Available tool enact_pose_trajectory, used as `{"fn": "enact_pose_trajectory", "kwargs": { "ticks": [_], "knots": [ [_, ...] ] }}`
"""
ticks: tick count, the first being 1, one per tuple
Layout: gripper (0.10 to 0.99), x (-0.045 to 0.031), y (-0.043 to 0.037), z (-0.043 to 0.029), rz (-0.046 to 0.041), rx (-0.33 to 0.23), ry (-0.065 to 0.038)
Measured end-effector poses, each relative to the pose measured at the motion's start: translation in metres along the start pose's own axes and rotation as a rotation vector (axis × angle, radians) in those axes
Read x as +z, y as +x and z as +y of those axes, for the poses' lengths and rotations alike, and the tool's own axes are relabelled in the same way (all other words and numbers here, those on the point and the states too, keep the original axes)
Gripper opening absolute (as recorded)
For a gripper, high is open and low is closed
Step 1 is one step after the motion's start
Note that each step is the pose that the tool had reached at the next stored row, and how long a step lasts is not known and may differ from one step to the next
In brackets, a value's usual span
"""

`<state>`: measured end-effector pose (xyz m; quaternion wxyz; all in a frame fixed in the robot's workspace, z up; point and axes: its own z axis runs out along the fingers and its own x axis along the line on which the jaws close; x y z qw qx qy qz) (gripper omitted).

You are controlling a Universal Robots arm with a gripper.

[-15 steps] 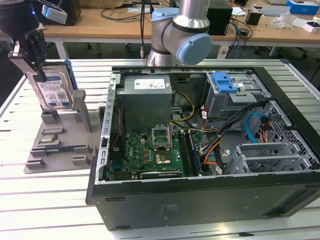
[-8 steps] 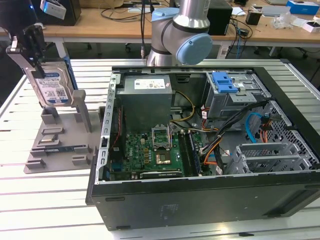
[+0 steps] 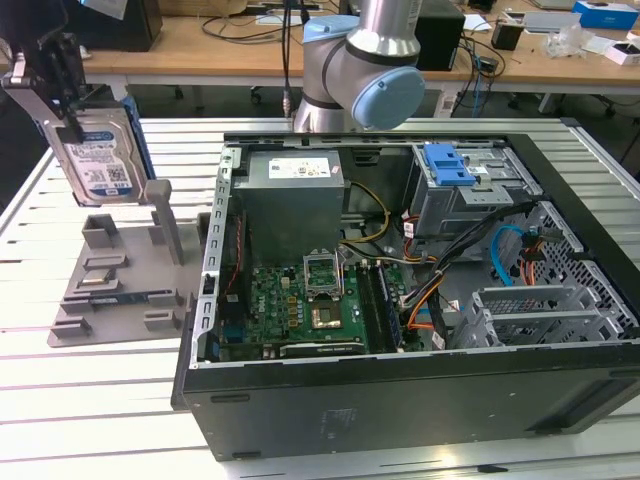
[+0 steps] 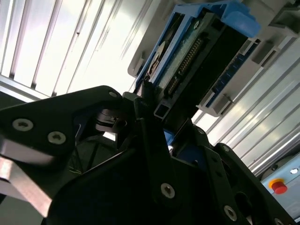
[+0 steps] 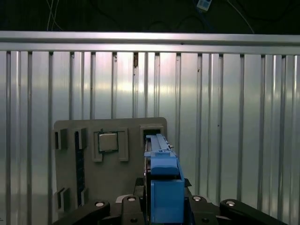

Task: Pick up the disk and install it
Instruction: 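Pick up the disk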

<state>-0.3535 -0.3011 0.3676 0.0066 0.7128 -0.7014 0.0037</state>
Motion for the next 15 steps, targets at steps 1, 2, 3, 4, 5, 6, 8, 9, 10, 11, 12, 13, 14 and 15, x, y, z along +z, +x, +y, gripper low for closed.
{"fn": "enact_pose_trajectory", "kwargs": {
  "ticks": [1, 2, 3, 4, 5, 6, 8, 9, 10, 11, 12, 13, 14, 15],
  "knots": [
    [0.365, -0.0025, 0.0, 0.0, 0.0, 0.0, 0.0],
    [0.365, -0.0049, -0.0001, 0.0, 0.0, 0.0, 0.0],
    [0.365, -0.0081, -0.0001, 0.0, 0.0, 0.0, 0.0],
    [0.365, -0.0102, -0.0002, 0.0, 0.0, 0.0, 0.0],
    [0.365, -0.0127, -0.0002, 0.0, 0.0, 0.0, 0.0],
    [0.365, -0.015, -0.0002, 0.0, 0.0, 0.0, 0.0],
    [0.365, -0.021, -0.0003, 0.0001, 0.0, 0.0, 0.0],
    [0.365, -0.0235, -0.0003, 0.0001, 0.0, 0.0, 0.0],
    [0.365, -0.0262, -0.0004, 0.0001, 0.0, 0.0, 0.0],
    [0.365, -0.0287, -0.0004, 0.0, 0.0, 0.0, 0.0],
    [0.365, -0.031, -0.0004, 0.0, 0.0, 0.0, 0.0],
    [0.365, -0.0332, -0.0004, 0.0001, 0.0, 0.0, 0.0],
    [0.365, -0.0353, -0.0005, 0.0001, 0.0, 0.0, 0.0],
    [0.365, -0.0373, -0.0005, 0.0001, 0.0, 0.0, 0.0]
  ]
}}
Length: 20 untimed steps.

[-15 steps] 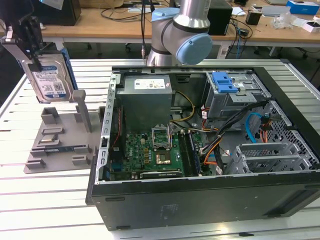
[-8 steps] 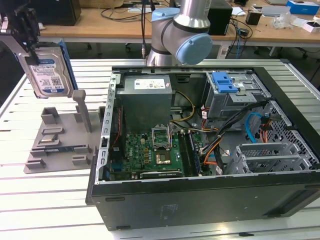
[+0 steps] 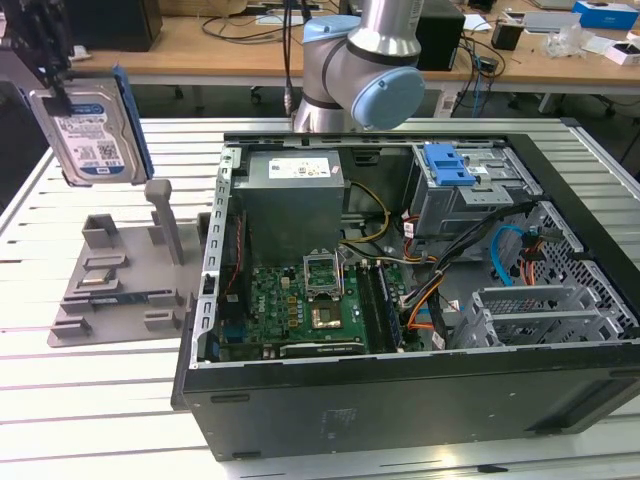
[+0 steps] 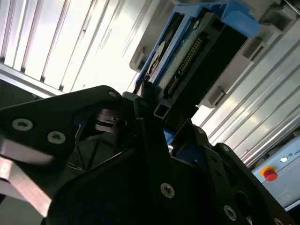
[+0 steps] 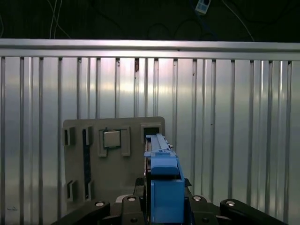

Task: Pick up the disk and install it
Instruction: 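Pick up the disk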

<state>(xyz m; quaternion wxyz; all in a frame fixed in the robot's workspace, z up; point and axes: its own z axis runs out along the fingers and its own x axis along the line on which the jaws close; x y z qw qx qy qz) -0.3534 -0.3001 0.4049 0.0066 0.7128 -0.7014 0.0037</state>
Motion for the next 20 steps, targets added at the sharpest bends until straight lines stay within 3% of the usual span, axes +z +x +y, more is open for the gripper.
{"fn": "enact_pose_trajectory", "kwargs": {
  "ticks": [20],
  "knots": [
    [0.365, -0.0459, 0.0, 0.0001, 0.0, 0.0, 0.0]
  ]
}}
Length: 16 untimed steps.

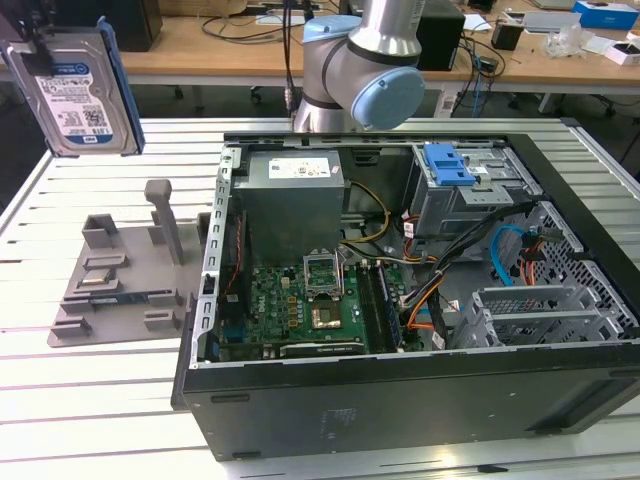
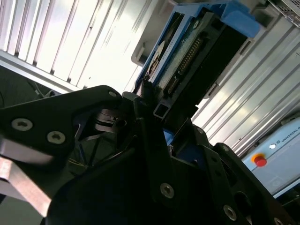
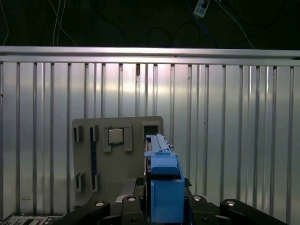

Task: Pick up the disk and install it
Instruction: 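Pick up the disk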

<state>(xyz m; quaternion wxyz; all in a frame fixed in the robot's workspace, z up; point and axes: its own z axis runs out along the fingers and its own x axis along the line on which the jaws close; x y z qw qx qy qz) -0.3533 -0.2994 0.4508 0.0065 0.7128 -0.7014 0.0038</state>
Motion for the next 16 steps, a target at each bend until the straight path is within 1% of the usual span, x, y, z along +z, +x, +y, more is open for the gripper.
{"fn": "enact_pose_trajectory", "kwargs": {
  "ticks": [3, 5, 7, 16],
  "knots": [
    [0.365, -0.0051, 0.0, 0.0, 0.0, 0.0, 0.0],
    [0.365, -0.0113, 0.0001, 0.0, 0.0, 0.0, 0.0],
    [0.365, -0.0156, 0.0001, 0.0, 0.0, 0.0, 0.0],
    [0.365, -0.0314, 0.0002, 0.0, 0.0, 0.0, 0.0]
  ]
}}
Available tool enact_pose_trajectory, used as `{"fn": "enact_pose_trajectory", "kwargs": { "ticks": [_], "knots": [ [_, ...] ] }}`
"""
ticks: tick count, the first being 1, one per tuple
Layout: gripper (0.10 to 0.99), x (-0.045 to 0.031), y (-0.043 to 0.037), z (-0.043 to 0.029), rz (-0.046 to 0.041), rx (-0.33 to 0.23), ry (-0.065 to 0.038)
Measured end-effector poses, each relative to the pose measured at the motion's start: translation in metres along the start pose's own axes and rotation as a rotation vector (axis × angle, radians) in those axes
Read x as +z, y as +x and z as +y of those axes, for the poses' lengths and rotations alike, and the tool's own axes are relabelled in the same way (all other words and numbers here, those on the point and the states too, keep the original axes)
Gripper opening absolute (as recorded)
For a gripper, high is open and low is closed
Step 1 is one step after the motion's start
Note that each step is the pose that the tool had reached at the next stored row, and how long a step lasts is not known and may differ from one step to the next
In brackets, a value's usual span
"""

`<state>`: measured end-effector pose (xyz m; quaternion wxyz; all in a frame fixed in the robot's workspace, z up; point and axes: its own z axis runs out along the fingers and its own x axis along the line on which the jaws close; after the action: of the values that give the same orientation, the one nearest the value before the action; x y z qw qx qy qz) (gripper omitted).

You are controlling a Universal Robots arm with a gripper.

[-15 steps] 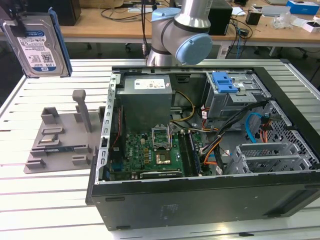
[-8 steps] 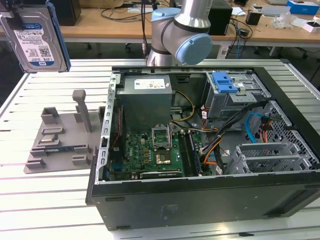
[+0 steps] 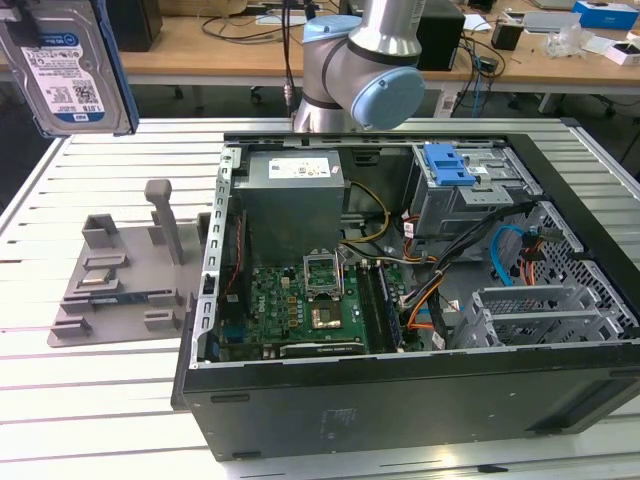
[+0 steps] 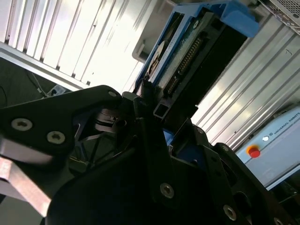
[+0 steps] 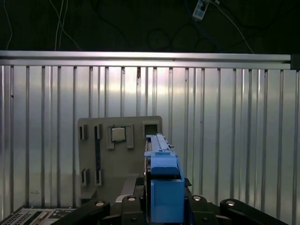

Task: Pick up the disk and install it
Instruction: 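Pick up the disk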

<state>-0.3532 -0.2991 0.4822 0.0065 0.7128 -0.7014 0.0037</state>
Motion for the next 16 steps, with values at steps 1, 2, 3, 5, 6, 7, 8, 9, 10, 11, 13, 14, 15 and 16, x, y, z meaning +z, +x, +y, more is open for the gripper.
{"fn": "enact_pose_trajectory", "kwargs": {
  "ticks": [1, 2, 3, 5, 6, 7, 8, 9, 10, 11, 13, 14, 15, 16],
  "knots": [
    [0.365, -0.004, 0.0, 0.0, 0.0, 0.0, 0.0],
    [0.365, -0.0062, 0.0, 0.0, 0.0, 0.0, 0.0],
    [0.365, -0.0083, 0.0, 0.0, 0.0, 0.0, 0.0],
    [0.365, -0.0113, 0.0, 0.0, 0.0, 0.0, 0.0],
    [0.365, -0.013, 0.0, 0.0, 0.0, 0.0, 0.0],
    [0.365, -0.0144, 0.0, 0.0, 0.0, 0.0, 0.0],
    [0.365, -0.0159, 0.0001, 0.0, 0.0, 0.0, 0.0],
    [0.365, -0.0184, 0.0001, 0.0001, 0.0, 0.0, 0.0],
    [0.365, -0.0202, 0.0001, 0.0001, 0.0, 0.0, 0.0],
    [0.365, -0.0217, 0.0001, 0.0001, 0.0, 0.0, 0.0],
    [0.365, -0.0254, 0.0001, 0.0001, 0.0, 0.0, 0.0],
    [0.365, -0.0273, 0.0002, 0.0001, 0.0, 0.0, 0.0],
    [0.365, -0.0289, 0.0002, 0.0001, 0.0, 0.0, 0.0],
    [0.365, -0.0322, 0.0002, 0.0001, 0.0, 0.0, 0.0]
  ]
}}
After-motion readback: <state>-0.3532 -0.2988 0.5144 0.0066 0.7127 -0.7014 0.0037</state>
